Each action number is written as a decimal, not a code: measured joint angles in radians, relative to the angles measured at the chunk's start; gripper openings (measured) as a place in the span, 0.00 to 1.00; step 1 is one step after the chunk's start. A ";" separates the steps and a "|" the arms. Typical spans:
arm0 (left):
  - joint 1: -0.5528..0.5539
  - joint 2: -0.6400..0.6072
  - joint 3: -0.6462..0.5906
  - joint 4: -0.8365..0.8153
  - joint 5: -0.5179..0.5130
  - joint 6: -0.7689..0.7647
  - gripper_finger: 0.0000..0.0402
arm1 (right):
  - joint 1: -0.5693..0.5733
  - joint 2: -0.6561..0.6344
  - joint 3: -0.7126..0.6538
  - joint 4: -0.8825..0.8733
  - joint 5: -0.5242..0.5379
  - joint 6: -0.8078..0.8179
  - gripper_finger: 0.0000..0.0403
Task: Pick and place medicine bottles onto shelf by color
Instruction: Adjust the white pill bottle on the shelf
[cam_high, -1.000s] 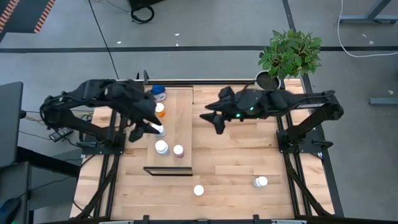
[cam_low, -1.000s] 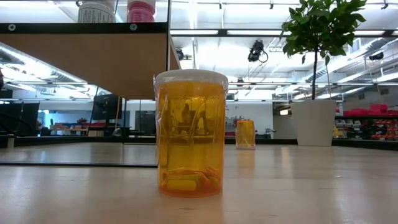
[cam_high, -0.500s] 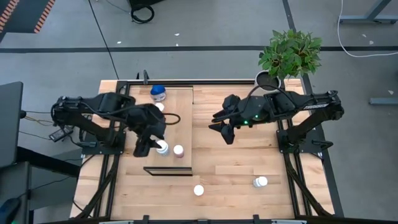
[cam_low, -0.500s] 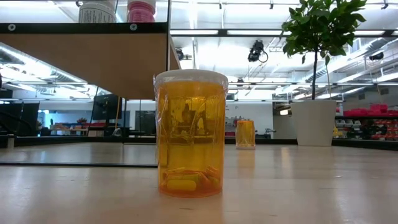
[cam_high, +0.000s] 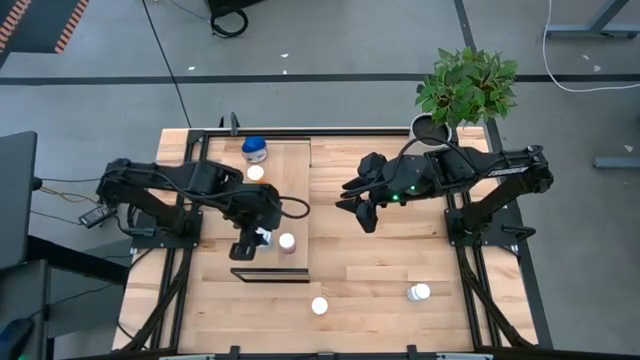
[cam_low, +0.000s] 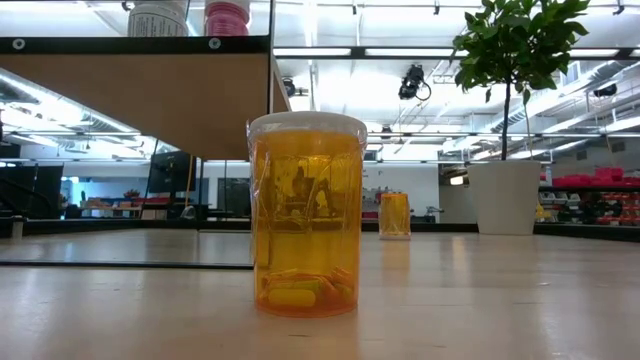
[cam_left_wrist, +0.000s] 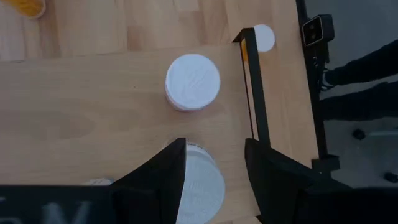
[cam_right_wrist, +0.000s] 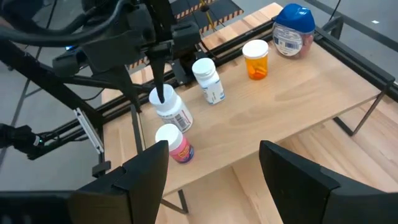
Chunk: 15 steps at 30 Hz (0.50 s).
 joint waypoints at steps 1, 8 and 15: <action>0.000 0.004 0.000 0.001 0.000 0.003 0.43 | 0.000 0.000 0.000 0.000 0.000 0.000 0.64; 0.002 0.019 0.000 -0.003 -0.034 0.052 0.43 | -0.001 0.000 0.000 0.000 0.000 -0.021 0.64; 0.002 0.024 0.000 -0.045 -0.034 0.046 0.43 | -0.001 0.000 0.000 0.001 0.000 -0.029 0.64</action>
